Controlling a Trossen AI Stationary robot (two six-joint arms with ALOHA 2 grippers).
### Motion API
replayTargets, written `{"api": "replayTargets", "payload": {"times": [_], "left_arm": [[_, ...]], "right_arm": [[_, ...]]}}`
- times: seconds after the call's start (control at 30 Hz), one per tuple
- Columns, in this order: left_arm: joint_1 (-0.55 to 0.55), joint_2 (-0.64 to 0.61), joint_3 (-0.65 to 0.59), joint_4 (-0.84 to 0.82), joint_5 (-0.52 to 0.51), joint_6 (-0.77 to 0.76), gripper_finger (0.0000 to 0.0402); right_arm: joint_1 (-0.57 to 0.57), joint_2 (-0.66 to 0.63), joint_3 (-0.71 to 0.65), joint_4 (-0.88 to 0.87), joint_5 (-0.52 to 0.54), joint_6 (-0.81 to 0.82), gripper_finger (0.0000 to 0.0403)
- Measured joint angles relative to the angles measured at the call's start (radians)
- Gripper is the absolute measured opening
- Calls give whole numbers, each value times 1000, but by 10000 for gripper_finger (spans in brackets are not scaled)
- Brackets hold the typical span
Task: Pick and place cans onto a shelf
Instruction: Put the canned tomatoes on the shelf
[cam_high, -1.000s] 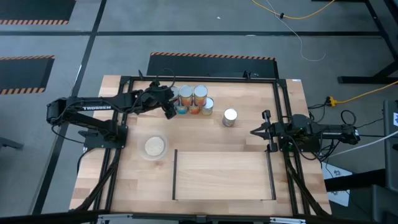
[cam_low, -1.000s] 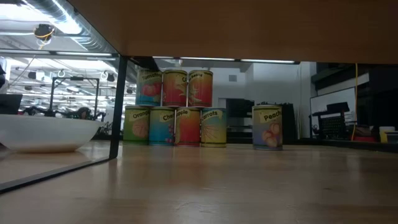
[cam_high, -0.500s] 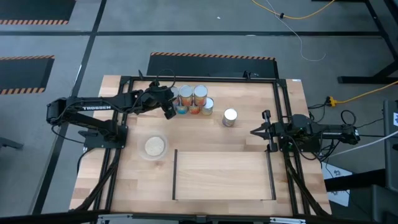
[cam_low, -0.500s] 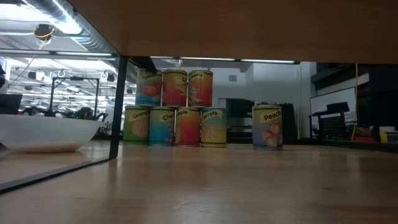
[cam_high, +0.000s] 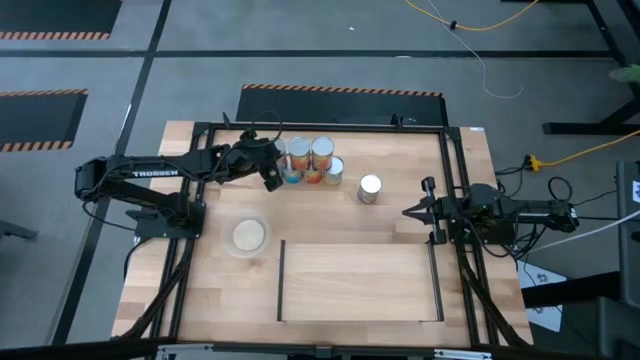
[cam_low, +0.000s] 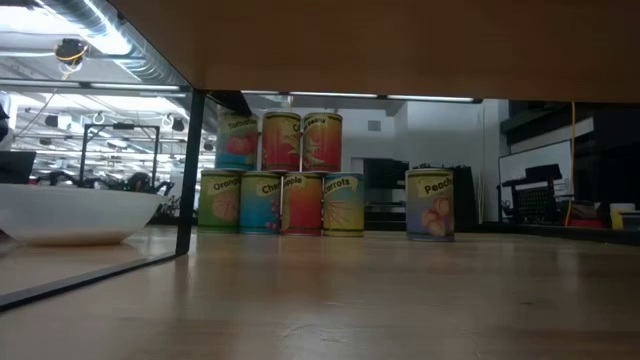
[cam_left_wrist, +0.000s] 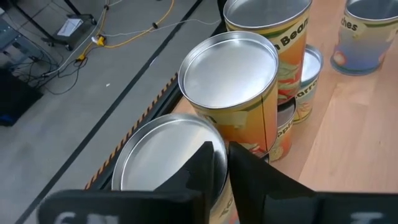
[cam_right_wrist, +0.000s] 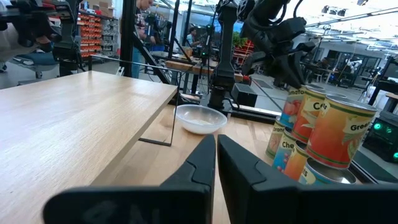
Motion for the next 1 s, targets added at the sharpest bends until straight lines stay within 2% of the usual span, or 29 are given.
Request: {"api": "replayTargets", "payload": {"times": [0.23,1.0], "left_arm": [[0,0,0,0,0,0,5],[0,-3,-1,7,-30,9,2]], "right_arm": [[0,0,0,0,0,0,23],[0,0,0,0,0,0,23]]}}
